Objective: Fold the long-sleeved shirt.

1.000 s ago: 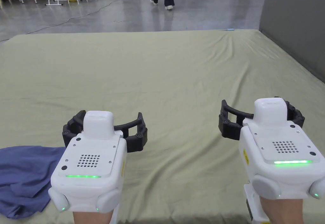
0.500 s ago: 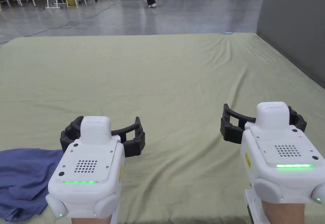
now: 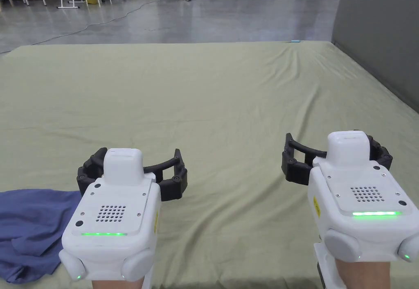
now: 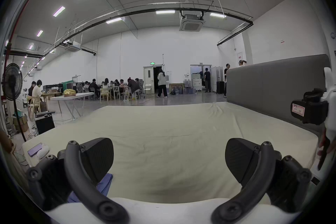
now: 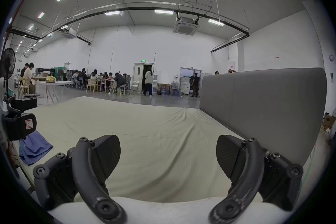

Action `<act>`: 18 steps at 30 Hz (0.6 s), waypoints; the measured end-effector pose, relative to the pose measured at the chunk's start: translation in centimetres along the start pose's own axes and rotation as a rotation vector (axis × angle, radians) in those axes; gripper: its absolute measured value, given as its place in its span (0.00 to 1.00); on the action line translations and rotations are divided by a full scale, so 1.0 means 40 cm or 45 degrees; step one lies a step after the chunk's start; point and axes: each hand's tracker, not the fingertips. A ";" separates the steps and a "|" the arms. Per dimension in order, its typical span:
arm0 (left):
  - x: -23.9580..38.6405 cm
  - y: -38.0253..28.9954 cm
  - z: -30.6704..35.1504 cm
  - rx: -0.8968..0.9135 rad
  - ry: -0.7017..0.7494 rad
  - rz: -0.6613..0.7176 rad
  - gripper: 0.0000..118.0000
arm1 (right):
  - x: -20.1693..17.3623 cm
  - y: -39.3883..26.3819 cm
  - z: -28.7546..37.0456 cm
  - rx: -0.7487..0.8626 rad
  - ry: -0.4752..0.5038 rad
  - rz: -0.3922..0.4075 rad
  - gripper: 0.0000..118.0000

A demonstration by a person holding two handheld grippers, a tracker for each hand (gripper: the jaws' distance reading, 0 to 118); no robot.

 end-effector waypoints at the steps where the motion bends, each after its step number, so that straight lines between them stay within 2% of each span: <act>1: 0.000 0.000 0.000 0.002 0.000 0.005 0.99 | 0.000 0.000 0.000 0.000 0.000 0.000 0.91; 18: 0.009 0.004 0.005 0.008 -0.029 -0.009 0.99 | 0.000 0.000 -0.001 -0.008 0.005 -0.004 0.91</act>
